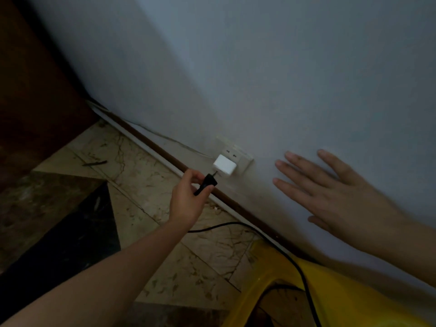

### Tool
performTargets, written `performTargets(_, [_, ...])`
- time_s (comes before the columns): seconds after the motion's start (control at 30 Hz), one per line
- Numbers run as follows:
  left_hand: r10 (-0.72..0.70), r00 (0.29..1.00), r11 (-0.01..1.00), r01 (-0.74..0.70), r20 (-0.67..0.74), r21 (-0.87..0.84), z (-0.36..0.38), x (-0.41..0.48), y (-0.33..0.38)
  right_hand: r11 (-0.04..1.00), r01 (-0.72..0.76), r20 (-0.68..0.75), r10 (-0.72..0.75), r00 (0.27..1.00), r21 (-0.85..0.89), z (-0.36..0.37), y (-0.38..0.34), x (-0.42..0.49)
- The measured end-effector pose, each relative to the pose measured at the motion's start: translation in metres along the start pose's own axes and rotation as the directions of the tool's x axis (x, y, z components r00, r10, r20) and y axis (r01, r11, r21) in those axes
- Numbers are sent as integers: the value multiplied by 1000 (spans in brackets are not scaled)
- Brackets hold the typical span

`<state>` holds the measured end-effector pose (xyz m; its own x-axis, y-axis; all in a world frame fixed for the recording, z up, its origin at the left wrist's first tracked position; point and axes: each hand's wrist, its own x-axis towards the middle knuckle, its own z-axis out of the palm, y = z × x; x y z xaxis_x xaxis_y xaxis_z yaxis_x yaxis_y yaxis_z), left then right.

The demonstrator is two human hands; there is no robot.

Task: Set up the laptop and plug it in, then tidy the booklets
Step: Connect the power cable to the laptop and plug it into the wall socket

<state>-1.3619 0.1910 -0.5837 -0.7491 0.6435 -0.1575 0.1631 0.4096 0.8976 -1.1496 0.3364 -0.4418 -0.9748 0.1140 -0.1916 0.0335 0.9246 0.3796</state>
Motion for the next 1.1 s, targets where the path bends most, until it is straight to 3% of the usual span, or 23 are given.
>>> performTargets(0.2, [37,999,996,-35,-16,84,9,-4,0,999,-1,-94,-4,996,-48,5,1,-3])
performTargets(0.57, [119,991,984,-111,-54,139,9,-11,-3,995,-9,-10,8,1000,-100,5,0,-3])
performTargets(1.1, [146,987,983,-136,-73,120,12,-19,3,994,-22,-19,21,1000,-102,3,-2,-2])
